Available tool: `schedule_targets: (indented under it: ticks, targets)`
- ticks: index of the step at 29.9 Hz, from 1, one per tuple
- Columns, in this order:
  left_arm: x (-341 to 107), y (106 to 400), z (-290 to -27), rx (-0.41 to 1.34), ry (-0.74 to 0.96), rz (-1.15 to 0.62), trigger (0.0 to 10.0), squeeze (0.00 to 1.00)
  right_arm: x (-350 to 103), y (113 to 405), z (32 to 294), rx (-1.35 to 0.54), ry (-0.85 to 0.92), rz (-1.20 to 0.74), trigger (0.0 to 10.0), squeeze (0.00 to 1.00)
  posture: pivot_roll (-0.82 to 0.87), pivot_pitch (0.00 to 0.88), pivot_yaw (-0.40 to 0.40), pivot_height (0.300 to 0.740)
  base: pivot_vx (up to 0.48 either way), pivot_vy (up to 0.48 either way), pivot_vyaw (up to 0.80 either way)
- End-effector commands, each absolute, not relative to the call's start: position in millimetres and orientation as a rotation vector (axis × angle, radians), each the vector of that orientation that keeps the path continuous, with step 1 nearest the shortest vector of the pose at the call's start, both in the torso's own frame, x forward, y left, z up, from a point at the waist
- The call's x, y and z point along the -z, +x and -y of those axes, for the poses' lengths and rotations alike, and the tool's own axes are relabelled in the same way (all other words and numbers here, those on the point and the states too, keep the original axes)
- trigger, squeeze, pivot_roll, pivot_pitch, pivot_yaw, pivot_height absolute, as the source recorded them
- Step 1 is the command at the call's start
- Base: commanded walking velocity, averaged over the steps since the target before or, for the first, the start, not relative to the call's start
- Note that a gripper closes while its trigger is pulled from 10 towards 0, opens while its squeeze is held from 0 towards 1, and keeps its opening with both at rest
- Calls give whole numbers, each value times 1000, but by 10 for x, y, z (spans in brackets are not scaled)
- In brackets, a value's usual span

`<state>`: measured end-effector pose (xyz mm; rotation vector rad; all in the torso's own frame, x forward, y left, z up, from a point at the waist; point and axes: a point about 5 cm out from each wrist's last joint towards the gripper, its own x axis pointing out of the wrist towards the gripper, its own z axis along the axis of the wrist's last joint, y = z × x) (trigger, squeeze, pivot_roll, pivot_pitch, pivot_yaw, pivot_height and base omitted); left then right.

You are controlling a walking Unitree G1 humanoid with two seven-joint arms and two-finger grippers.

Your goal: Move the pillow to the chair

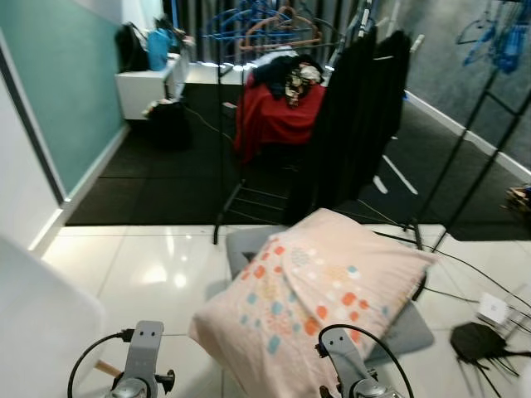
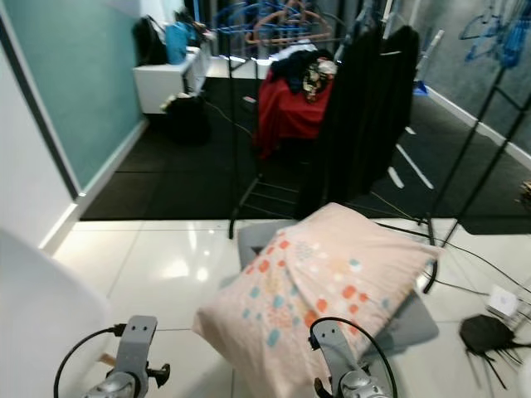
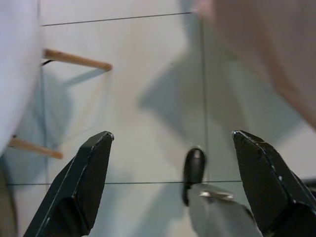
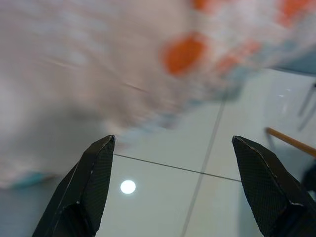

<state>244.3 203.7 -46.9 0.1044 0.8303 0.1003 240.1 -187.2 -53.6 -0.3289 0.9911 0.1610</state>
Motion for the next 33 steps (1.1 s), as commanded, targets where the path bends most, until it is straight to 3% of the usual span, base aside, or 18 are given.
schedule_targets:
  ticks: [1,15,21,33]
  targets:
    - [496,2416,-1993,-103,90,-837,10000,0,534,2395,1913,-143,-349,-997,10000,0,-102,0,-78,740,0,0,0]
    - [504,2409,-1978,-89,89,-841,10000,0,532,2392,1955,-47,-352,-976,10000,0,-102,0,-79,740,0,0,0]
    - [503,2412,-1973,-77,89,-844,10000,0,530,2395,1955,-39,-348,-971,10000,0,-103,0,-79,740,0,-457,0]
    - [493,2422,-1991,-102,98,-838,10000,0,519,2417,1913,-49,-266,-929,10000,0,-104,0,-78,740,0,0,0]
